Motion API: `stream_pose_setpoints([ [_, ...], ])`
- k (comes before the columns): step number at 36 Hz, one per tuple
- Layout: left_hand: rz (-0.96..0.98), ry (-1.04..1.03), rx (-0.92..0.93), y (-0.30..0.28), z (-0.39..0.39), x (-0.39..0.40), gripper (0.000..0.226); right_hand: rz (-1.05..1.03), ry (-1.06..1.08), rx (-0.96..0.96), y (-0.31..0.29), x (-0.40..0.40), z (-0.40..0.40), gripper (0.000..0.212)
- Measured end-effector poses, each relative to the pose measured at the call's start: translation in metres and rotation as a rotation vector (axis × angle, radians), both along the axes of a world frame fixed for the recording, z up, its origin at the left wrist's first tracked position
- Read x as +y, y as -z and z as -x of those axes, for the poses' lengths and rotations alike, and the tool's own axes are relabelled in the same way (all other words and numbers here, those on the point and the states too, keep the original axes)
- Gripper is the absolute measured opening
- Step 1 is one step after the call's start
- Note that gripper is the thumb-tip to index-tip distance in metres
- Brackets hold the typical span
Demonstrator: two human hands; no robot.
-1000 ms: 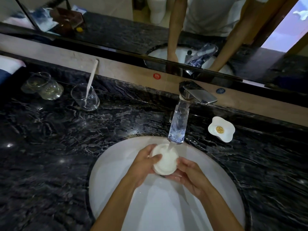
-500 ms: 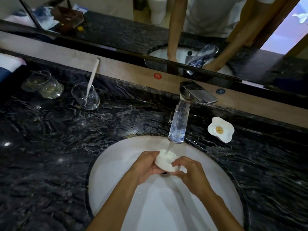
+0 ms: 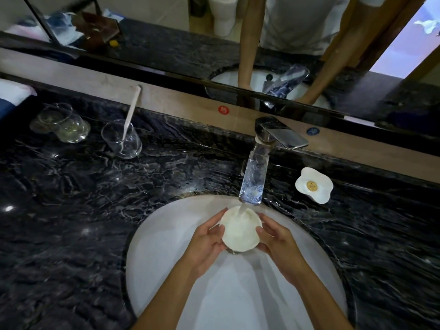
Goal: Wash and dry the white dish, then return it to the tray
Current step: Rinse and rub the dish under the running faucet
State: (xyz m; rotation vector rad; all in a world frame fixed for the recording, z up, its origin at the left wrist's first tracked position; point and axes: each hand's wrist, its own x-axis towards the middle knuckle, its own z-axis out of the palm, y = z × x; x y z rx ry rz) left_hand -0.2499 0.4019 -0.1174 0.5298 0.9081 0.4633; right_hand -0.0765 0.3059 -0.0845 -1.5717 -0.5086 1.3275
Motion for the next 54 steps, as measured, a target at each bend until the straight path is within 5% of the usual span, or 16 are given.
stream_pose_setpoints([
  [8, 0.156, -0.017, 0.052, 0.002, -0.002, -0.002, 0.032, 0.145, -0.038, -0.187, -0.009, 0.016, 0.006, 0.021],
  [15, 0.040, 0.015, 0.101, -0.010, 0.005, 0.009, 0.029, 0.183, 0.004, 0.204, -0.002, 0.016, 0.007, 0.028],
  [20, -0.157, 0.086, 0.178, -0.020, 0.002, 0.018, 0.036, 0.059, 0.031, 0.254, 0.010, 0.009, 0.014, 0.028],
  [26, -0.127, -0.017, 0.087, -0.013, 0.001, 0.015, 0.035, -0.060, 0.080, 0.061, -0.002, 0.005, 0.009, 0.031],
  [35, 0.064, 0.046, 0.087, -0.008, -0.002, -0.002, 0.027, 0.125, 0.013, -0.126, -0.019, 0.018, 0.005, 0.015],
  [46, -0.150, 0.208, 0.253, -0.027, 0.003, 0.020, 0.033, 0.164, 0.104, 0.376, 0.009, 0.002, 0.014, 0.027],
  [54, -0.079, 0.152, 0.136, -0.023, 0.013, 0.005, 0.036, 0.181, 0.043, -0.071, -0.018, -0.008, 0.000, 0.028],
])
